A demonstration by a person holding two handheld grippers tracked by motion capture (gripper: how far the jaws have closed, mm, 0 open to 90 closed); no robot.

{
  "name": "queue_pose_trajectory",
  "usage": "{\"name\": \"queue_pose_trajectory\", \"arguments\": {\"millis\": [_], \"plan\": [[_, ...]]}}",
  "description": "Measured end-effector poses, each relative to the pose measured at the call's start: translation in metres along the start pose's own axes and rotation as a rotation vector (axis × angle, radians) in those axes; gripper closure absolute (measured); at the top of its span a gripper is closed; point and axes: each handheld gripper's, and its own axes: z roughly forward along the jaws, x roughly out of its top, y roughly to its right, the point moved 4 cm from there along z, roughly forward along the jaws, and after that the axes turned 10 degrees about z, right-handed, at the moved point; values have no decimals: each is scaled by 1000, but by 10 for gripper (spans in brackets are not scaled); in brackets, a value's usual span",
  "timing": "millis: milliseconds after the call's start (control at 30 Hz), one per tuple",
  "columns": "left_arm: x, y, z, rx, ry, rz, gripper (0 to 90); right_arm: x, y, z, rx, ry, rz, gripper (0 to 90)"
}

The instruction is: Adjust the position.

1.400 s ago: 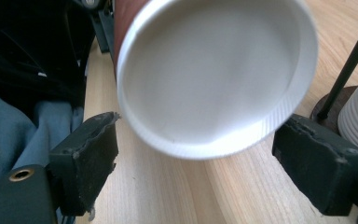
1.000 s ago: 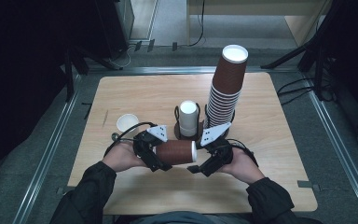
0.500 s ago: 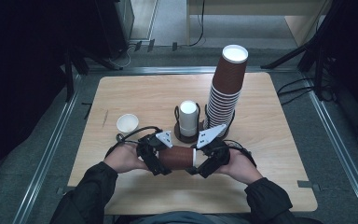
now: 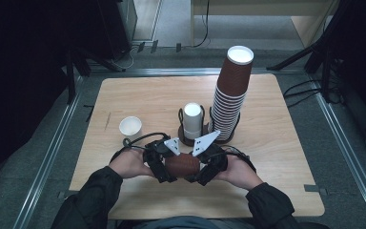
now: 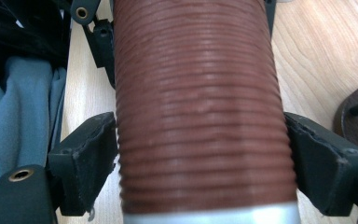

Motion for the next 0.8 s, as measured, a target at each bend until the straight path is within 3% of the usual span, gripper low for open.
{"name": "queue_pose_trajectory", "arguments": {"millis": [467,800], "plan": [[2,3,5,0,-15,16,82,3,-4,7,-16,-22,-49,199],[4,4,-2,5,44,7,53,4,-4,0,-5,2,-53,195]]}}
